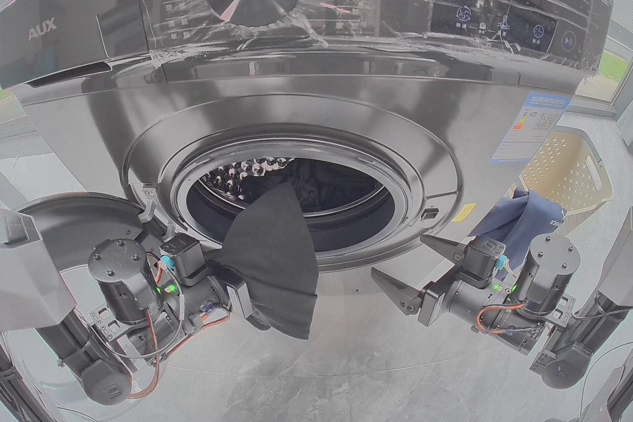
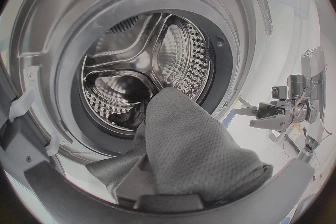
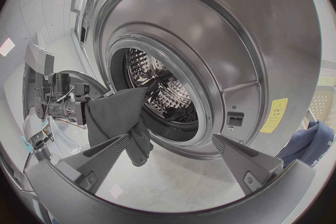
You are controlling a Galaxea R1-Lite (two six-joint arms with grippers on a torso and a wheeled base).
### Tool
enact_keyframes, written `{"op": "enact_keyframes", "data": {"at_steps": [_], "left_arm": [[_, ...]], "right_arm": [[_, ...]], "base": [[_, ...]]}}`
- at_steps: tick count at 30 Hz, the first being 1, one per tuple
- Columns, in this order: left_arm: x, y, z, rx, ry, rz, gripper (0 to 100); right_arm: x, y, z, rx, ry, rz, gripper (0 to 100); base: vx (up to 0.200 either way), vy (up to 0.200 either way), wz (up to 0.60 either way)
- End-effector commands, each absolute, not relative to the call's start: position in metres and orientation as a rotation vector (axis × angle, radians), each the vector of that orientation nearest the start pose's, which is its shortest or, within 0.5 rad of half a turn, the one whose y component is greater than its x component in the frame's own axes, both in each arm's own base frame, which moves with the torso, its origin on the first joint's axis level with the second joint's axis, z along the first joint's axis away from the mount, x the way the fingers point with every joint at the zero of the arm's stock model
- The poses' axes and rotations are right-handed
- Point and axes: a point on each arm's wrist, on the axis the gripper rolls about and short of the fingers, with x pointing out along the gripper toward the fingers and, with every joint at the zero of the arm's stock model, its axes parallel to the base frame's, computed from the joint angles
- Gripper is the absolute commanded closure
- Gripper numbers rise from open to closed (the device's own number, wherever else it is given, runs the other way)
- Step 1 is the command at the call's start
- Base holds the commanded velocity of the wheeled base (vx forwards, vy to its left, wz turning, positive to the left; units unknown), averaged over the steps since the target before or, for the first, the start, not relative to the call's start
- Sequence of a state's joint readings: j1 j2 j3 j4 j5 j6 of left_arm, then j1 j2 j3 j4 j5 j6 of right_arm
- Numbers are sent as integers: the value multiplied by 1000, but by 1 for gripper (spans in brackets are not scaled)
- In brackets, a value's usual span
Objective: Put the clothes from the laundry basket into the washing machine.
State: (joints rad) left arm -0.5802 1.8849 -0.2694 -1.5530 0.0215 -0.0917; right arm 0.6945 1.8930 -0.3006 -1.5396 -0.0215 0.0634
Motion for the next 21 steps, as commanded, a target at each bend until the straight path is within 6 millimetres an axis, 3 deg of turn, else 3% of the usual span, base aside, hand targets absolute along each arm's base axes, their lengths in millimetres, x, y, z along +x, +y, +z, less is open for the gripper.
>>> {"op": "enact_keyframes", "data": {"at_steps": [1,11,17,21], "left_arm": [[218,-147,99,-68,94,-567,100],[220,-150,96,-63,101,-568,100],[215,-155,95,-61,110,-592,100],[207,-163,92,-56,125,-632,100]], "right_arm": [[206,173,102,42,74,676,0],[205,175,103,48,75,682,0],[205,175,103,48,75,682,0],[202,178,103,48,76,697,0]], "base": [[0,0,0],[0,0,0],[200,0,0],[0,0,0]]}}
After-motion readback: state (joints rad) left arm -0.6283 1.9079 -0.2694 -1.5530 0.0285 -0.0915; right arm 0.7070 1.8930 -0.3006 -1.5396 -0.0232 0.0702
